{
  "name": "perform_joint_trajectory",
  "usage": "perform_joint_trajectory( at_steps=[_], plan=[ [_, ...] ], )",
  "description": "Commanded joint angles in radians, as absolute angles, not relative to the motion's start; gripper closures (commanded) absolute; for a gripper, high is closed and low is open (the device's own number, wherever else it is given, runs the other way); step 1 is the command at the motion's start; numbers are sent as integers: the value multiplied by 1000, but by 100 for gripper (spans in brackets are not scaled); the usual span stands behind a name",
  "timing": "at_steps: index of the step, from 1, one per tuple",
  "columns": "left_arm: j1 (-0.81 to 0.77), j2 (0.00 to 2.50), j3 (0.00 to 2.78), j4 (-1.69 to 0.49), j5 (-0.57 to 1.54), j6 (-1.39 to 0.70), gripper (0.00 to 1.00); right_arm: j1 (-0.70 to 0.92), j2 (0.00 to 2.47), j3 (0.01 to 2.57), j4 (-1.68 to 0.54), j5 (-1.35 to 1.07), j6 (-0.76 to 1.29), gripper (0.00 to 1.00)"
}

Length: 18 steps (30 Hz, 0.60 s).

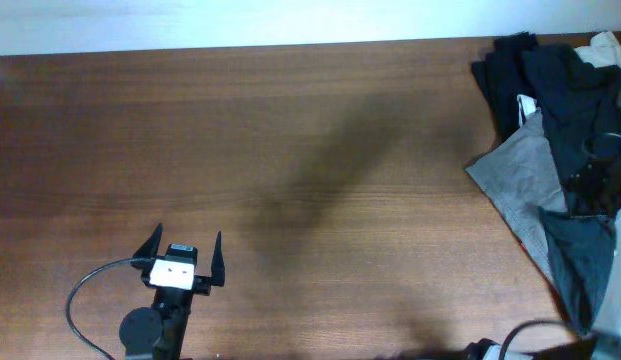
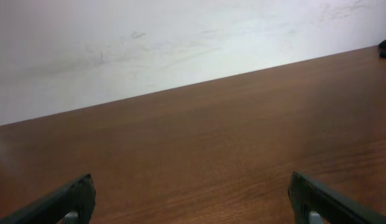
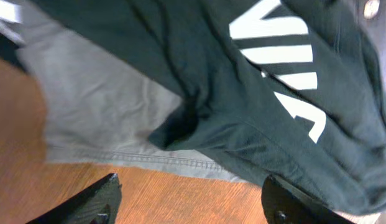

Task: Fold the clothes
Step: 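Reach the right gripper into the clothes pile and grasp the black NIKE shirt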

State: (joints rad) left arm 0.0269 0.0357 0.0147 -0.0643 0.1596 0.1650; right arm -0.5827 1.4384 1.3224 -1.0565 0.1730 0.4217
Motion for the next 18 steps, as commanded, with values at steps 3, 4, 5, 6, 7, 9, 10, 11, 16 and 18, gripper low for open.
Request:
perform_joint_trajectory(
  at_steps=[3,4,5,6,7,9,10,11,16,18],
  plan=[
    [21,36,9,-66,160,174,1,-617,1550,1325,-1063,127,488,25],
    [21,36,9,-66,160,174,1,-616,1573,1325,-1061,118,488,26],
    [21,36,9,-66,160,174,1,-616,1594,1325,-1058,112,488,26],
    [21,36,9,-66,160,174,1,-616,1615,1325,-1054,108,488,26],
    [21,36,9,-66,160,174,1,-616,1639,1325,-1048,104,488,25],
    [21,36,9,-66,160,174,1,-616,1677,1325,-1044,97,488,25],
    [21,36,9,-66,160,174,1,-616,1694,1325,-1044,97,489,25],
    [21,36,9,-66,160,174,1,-616,1710,1325,-1043,97,489,25],
    [21,36,9,-66,160,174,1,-616,1765,1325,-1044,97,515,25],
    [21,36,9,-66,160,174,1,-616,1774,1325,-1044,97,514,25]
  ],
)
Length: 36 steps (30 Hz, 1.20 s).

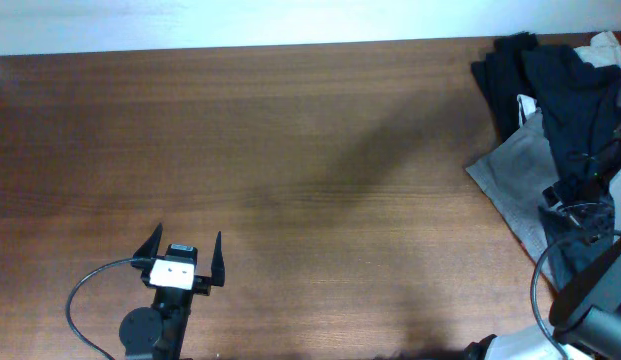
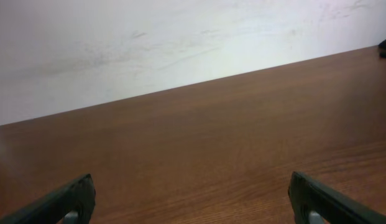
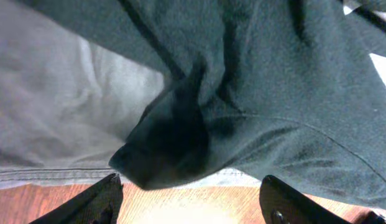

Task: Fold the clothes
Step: 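Reach the right gripper into the clothes pile and grasp the black NIKE shirt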

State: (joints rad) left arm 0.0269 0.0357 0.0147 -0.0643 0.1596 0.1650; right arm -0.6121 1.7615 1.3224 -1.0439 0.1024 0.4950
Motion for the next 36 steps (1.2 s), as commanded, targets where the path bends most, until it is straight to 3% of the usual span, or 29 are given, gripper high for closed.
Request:
perform_joint_trajectory(
  at_steps=[1,12,19,26,31,36],
  plan=[
    [21,36,9,-66,160,174,1,-616,1774,1324,-1042,98,515,25],
    [21,36,9,-66,160,174,1,-616,1774,1283,-1008,104,534,25],
    [21,36,9,-66,160,174,1,-616,1774,1249,-972,104,533,31],
    [21,36,9,-66,160,174,1,-616,1774,1249,-962,97,533,58],
    [21,36,9,-66,160,174,1,-616,1774,1249,-954,88,532,96],
    [21,36,9,-66,160,174,1,-616,1771,1269,-973,73,509,96]
  ],
)
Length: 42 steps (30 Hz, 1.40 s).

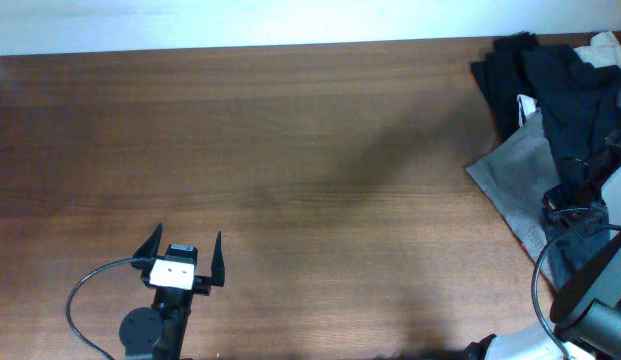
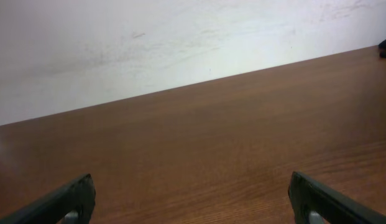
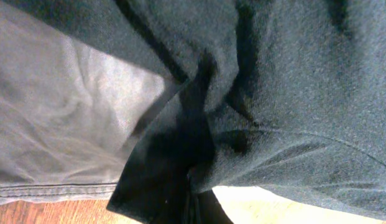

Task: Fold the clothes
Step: 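Reach the right gripper into the clothes pile and grasp the black NIKE shirt, then drag the black shirt leftward onto the open table with the right gripper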

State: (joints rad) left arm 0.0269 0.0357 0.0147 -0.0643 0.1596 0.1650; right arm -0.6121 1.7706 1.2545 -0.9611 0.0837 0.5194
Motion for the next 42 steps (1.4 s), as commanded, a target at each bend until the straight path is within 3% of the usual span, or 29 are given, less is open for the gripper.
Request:
perform_joint_trajectory(
  at_steps=[1,10,19,24,36,42],
  plan=[
    [21,36,9,-66,160,174,1,-614,1770,1282,-985,61,508,96],
    [21,36,9,-66,160,174,1,-519,1725,1465,-1165,4,441,96],
    [21,36,9,-66,160,174,1,-222,1689,1528,-1206,-86,427,96],
    [21,36,9,-66,160,174,1,0,1690,1528,-1120,-190,498,96],
    [21,36,9,-66,160,174,1,555,1789,1524,-726,-146,664,96],
    [21,36,9,-66,160,174,1,708,1888,1524,-514,-140,663,96]
  ],
)
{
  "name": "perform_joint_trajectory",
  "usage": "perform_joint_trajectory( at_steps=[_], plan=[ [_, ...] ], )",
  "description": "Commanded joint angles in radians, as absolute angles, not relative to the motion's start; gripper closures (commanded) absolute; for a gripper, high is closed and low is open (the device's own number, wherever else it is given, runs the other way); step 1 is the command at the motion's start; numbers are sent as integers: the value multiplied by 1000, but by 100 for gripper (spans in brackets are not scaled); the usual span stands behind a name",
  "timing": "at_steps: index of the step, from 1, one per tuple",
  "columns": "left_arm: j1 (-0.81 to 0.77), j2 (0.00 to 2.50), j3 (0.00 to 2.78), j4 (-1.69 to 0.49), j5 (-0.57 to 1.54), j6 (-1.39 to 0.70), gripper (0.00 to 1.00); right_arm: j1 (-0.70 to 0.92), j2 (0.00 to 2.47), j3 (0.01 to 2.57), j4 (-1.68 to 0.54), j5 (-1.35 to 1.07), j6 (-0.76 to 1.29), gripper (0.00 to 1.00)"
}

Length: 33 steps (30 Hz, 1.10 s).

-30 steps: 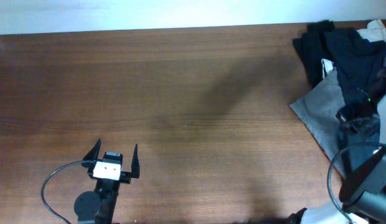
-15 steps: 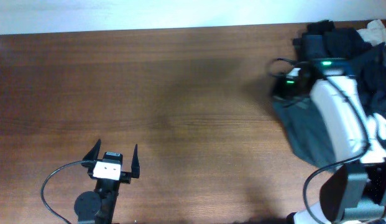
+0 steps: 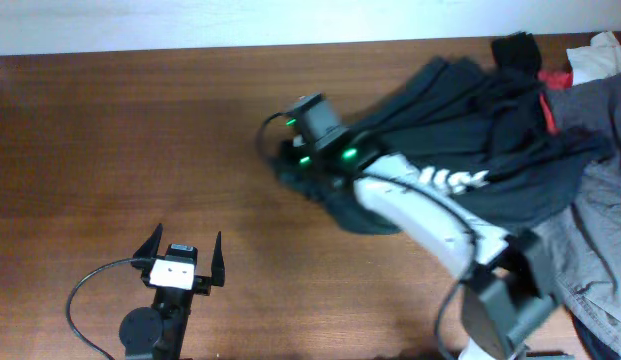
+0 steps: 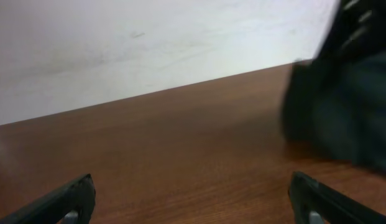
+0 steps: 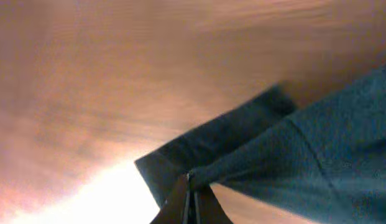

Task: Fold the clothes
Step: 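Drag the black shirt leftward onto the open table with the right gripper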

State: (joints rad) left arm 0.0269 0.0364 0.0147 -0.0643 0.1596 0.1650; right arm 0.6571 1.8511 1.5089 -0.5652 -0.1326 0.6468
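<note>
A dark T-shirt [image 3: 470,150] with white lettering is stretched from the clothes pile at the right out to the table's middle. My right gripper [image 3: 290,165] is shut on its leading edge, over the table's centre. In the right wrist view the closed fingers [image 5: 193,202] pinch a fold of the dark cloth [image 5: 286,162] above bare wood. My left gripper [image 3: 188,233] rests open at the front left with nothing between its fingers [image 4: 71,198]. In the left wrist view the dark shirt [image 4: 345,106] fills the right side.
A grey garment [image 3: 595,240] lies at the right edge. Behind it are a black piece [image 3: 515,48], a red one [image 3: 550,85] and a white one [image 3: 602,45]. The brown table [image 3: 140,130] ends at a white wall at the back.
My right gripper, then shut on the dark shirt at the pile on the right edge, is now over the table's centre, and the shirt is stretched out leftwards behind it. The left arm has not moved.
My right gripper was first open above the dark shirt on the pile, then open and close around a fold of it. Then it was shut on that fold. Now the shirt is dragged out across the table's middle. The left gripper stayed open throughout.
</note>
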Motion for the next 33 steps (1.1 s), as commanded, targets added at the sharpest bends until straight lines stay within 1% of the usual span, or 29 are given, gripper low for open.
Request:
perform_joint_trajectory(
  at_steps=[1,7,11,12,13,14,15,16,17,18,19,20,21,24,27,30,33],
  plan=[
    [21,36,9,-66,160,174,1,720,1902,1524,-489,-136,662,96],
    [21,36,9,-66,160,174,1,738,1933,1524,-382,-123,659,96],
    [21,36,9,-66,160,174,1,736,1933,1524,-302,-69,610,96],
    [21,36,9,-66,160,174,1,736,1933,1524,-293,-34,610,92],
    [21,36,9,-66,160,174,1,736,1933,1524,-285,6,610,91],
    [21,36,9,-66,160,174,1,736,1934,1524,-276,42,610,88],
    [21,36,9,-66,160,174,1,736,1937,1524,-260,68,610,82],
    [21,36,9,-66,160,174,1,736,1937,1524,-246,83,610,67],
    [21,36,9,-66,160,174,1,736,1939,1524,-234,97,610,58],
    [21,36,9,-66,160,174,1,736,1940,1524,-222,116,610,37],
    [21,36,9,-66,160,174,1,736,1941,1524,-213,123,609,25],
    [21,36,9,-66,160,174,1,736,1941,1524,-204,126,609,18],
    [21,36,9,-66,160,174,1,734,1942,1524,-192,126,597,15],
    [21,36,9,-66,160,174,1,718,1938,1526,-157,129,472,14],
    [21,36,9,-66,160,174,1,670,1889,1550,-213,128,421,10],
    [22,36,9,-66,160,174,1,585,1795,1592,-364,128,423,8],
    [21,36,9,-66,160,174,1,479,1687,1635,-577,129,422,5]
  ],
)
